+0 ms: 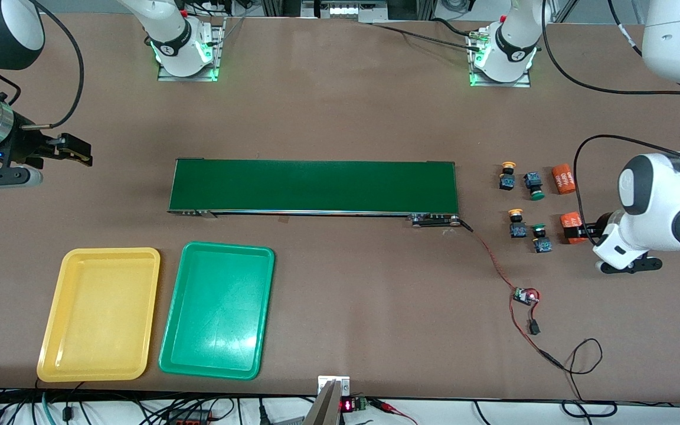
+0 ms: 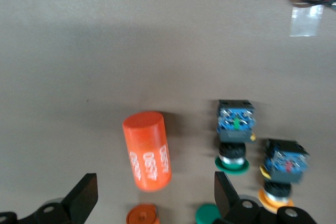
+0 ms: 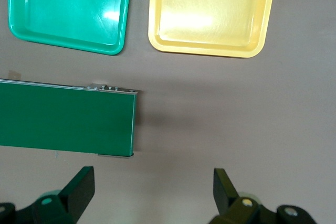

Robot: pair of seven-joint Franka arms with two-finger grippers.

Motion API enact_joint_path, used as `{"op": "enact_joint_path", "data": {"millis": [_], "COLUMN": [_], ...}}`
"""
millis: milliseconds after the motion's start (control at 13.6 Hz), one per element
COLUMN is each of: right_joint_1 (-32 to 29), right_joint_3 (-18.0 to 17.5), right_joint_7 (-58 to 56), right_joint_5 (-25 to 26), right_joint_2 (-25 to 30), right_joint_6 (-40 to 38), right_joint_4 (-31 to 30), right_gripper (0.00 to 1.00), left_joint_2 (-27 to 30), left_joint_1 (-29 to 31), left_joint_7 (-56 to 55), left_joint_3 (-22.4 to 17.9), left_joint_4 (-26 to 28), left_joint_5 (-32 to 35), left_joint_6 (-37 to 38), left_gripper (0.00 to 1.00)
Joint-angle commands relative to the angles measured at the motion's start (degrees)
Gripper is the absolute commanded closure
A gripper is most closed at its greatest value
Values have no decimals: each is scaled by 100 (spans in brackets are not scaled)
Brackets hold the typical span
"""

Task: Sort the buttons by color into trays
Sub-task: 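Grasp the orange battery cylinder with the left gripper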

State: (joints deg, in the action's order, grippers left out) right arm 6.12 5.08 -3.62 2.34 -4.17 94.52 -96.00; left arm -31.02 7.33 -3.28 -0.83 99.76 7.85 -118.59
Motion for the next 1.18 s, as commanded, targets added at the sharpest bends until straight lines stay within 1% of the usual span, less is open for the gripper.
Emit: {"op": "enact_joint_path", "data": {"millis": [0, 147, 221, 294, 368, 442, 589, 662, 810, 883, 957, 1104], "right_joint_1": [3, 12, 12, 3, 3, -6, -6, -6, -15, -15, -15, -6], "right_joint_3": [2, 2, 2, 2, 2, 2, 2, 2, 2, 2, 2, 2], "right_joint_7": [-86, -86, -86, -86, -86, -86, -86, -86, -86, -86, -86, -86], "right_joint_5": [39, 39, 39, 39, 39, 39, 39, 39, 39, 39, 39, 39], "right_joint_2": [22, 22, 22, 22, 22, 22, 22, 22, 22, 22, 22, 22], "right_joint_6": [32, 32, 32, 32, 23, 32, 32, 32, 32, 23, 32, 23], "right_joint_4": [-15, -15, -15, -15, -15, -24, -15, -15, -15, -24, -15, -15], "right_gripper": [0, 0, 0, 0, 0, 0, 0, 0, 0, 0, 0, 0], "left_joint_2": [44, 26, 26, 26, 26, 26, 87, 183, 394, 474, 509, 640], "left_joint_1": [206, 286, 313, 313, 313, 313, 313, 304, 278, 278, 278, 286], "left_joint_7": [-50, -50, -42, -50, -59, -59, 2, 46, 395, 763, 1046, 1801], "left_joint_3": [21, 21, 21, 21, 30, 30, 39, 91, 222, 354, 442, 784], "left_joint_4": [752, 1105, 1254, 1308, 1309, 1309, 1239, 1125, 993, 966, 827, 703], "left_joint_5": [120, 120, 120, 120, 120, 120, 111, 120, 120, 94, 94, 94], "left_joint_6": [-1082, -1647, -1797, -1799, -1755, -1738, -1379, -1099, -763, -753, -727, -596], "left_gripper": [2, 4, 11, 26, 51, 65, 82, 86, 85, 86, 86, 86]}}
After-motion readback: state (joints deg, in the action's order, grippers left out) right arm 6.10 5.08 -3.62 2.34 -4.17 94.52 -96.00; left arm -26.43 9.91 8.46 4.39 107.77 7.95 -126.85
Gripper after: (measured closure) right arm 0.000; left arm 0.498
